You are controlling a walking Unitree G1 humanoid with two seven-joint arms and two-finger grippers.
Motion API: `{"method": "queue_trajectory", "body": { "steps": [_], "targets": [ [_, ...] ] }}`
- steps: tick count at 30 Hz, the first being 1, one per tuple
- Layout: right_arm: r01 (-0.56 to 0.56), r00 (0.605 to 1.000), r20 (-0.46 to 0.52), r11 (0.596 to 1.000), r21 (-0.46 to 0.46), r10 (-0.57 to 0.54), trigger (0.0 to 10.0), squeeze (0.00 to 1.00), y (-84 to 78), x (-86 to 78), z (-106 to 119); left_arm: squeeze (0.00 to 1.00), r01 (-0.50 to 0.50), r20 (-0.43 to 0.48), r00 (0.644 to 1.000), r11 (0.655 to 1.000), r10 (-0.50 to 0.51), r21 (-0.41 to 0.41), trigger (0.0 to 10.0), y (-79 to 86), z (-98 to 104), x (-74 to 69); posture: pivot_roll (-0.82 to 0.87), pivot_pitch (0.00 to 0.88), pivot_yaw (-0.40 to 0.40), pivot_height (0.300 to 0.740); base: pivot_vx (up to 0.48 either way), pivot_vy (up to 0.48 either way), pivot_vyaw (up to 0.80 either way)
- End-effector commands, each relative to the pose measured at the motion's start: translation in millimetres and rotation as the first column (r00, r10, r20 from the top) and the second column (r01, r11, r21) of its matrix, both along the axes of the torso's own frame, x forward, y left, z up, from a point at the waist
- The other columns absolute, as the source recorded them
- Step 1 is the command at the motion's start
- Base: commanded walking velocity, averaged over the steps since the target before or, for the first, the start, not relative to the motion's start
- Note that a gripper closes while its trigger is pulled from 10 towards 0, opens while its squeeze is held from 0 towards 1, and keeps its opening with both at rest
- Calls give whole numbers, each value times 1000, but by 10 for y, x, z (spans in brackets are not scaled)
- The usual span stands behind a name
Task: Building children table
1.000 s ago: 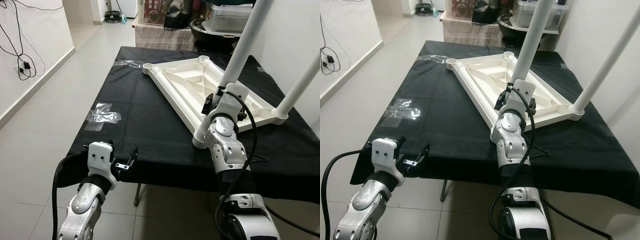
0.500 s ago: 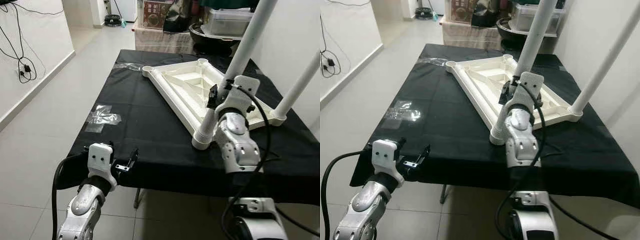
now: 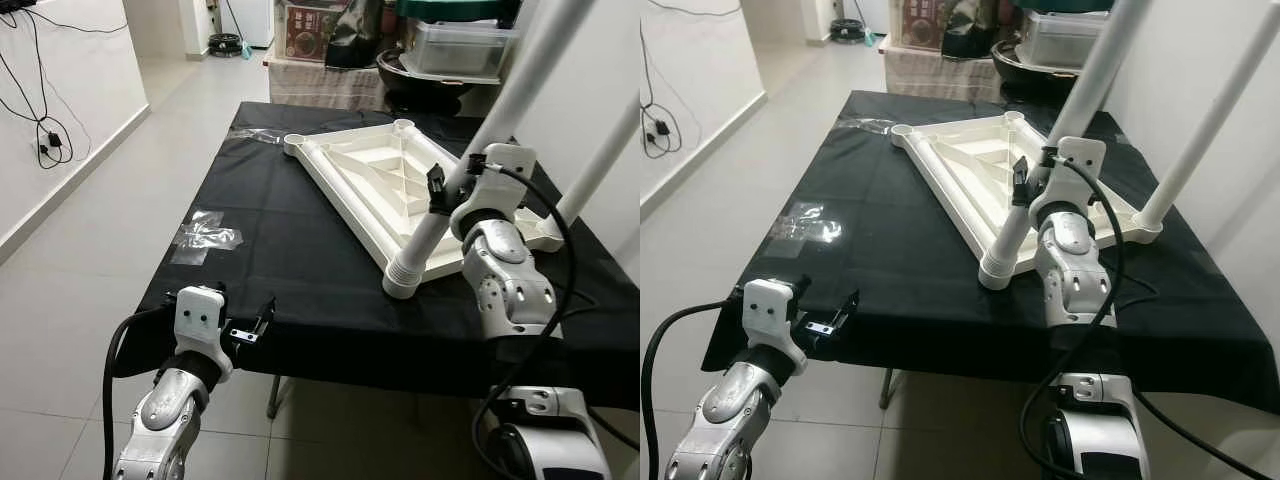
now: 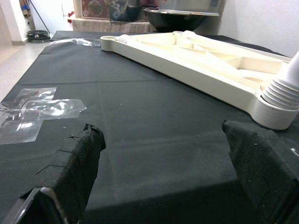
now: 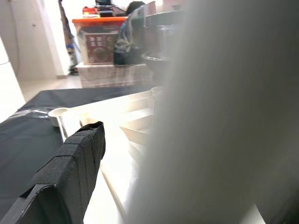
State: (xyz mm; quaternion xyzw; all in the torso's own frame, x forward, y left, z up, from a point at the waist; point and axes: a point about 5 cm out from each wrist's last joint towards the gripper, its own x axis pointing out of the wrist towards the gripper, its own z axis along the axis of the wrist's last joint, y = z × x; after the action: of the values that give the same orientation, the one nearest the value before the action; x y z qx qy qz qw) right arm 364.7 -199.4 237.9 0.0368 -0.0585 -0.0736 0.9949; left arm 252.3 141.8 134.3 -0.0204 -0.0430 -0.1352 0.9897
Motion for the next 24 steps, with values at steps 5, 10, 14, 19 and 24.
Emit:
{"method": "queue_trajectory", "body": {
  "steps": [5,10,14,19,24],
  "targets": [
    [-78,996,36,997,13,77,10000,67,-125,25,142,0,14,-9,1000,1000,-14,0,10000,-20,-24,7,54,0,-64,740,0,0,0],
    [-119,992,55,992,42,116,9490,0,-134,28,154,0,17,-10,1000,1000,-17,0,10000,-27,-29,11,53,0,-63,740,0,0,0],
    [-99,994,50,993,57,97,0,0,-154,21,91,0,16,-10,1000,1000,-16,1,10000,-28,-31,14,57,0,-66,740,0,0,0],
    [-115,993,34,990,85,112,0,0,-142,5,4,0,13,-8,1000,1000,-13,4,10000,-16,-29,13,56,0,-66,740,0,0,0],
    [-151,988,56,984,97,146,0,0,-159,12,49,0,14,-9,1000,1000,-14,2,10000,-21,-33,9,53,0,-66,740,0,0,0]
  ]
}}
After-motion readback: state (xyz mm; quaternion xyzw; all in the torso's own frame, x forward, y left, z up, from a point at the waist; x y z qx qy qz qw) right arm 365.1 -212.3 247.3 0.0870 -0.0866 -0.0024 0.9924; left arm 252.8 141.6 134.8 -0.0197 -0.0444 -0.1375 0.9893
